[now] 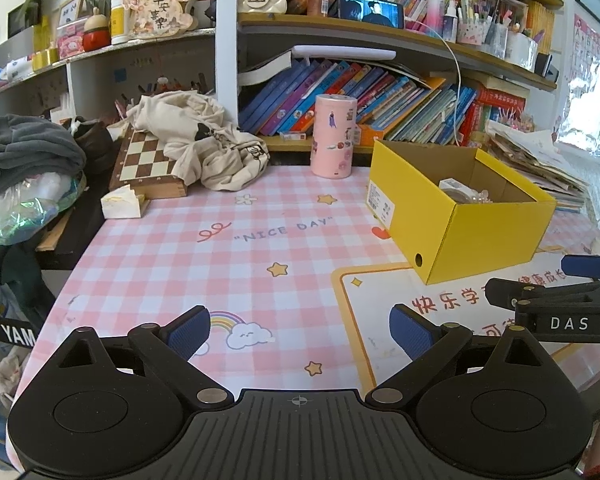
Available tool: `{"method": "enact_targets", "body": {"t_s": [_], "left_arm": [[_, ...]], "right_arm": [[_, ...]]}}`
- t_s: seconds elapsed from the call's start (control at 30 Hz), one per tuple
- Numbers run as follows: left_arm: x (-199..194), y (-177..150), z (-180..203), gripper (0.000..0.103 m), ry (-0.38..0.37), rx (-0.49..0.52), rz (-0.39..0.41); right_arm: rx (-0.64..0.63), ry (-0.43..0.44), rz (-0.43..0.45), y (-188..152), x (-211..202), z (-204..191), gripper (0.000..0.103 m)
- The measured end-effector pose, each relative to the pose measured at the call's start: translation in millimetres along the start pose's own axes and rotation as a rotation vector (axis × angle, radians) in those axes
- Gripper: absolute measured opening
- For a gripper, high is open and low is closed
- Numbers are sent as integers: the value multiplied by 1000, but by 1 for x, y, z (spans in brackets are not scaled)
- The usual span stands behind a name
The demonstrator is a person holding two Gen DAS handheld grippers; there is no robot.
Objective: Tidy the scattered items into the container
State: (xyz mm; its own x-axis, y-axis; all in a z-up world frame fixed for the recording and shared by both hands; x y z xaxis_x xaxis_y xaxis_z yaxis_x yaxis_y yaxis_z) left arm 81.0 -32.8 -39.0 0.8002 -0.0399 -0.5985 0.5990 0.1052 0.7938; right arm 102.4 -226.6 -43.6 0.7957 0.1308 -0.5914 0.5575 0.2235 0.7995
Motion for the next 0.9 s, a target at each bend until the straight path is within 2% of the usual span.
{"method": "enact_targets", "body": {"t_s": [0.9], "left_arm": [[3, 0, -7, 103, -3, -33, -6]], "right_arm": [[-4, 1, -11, 0, 5, -4, 103]]}}
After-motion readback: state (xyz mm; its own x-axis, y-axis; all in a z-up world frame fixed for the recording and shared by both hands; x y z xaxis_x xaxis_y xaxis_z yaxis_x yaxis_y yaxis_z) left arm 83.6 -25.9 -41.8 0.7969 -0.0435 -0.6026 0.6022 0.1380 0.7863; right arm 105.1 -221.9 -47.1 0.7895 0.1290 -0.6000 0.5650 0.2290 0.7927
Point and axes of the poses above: each gripper's, at about its wrist camera, not at the fingertips, and x roughly the way its jaws point, z to its right, y to its top, the point moved 8 cm from there along x, roughly the way its jaws point, and after that the axes turned 5 degrees about -x, right-handed, at the moved point
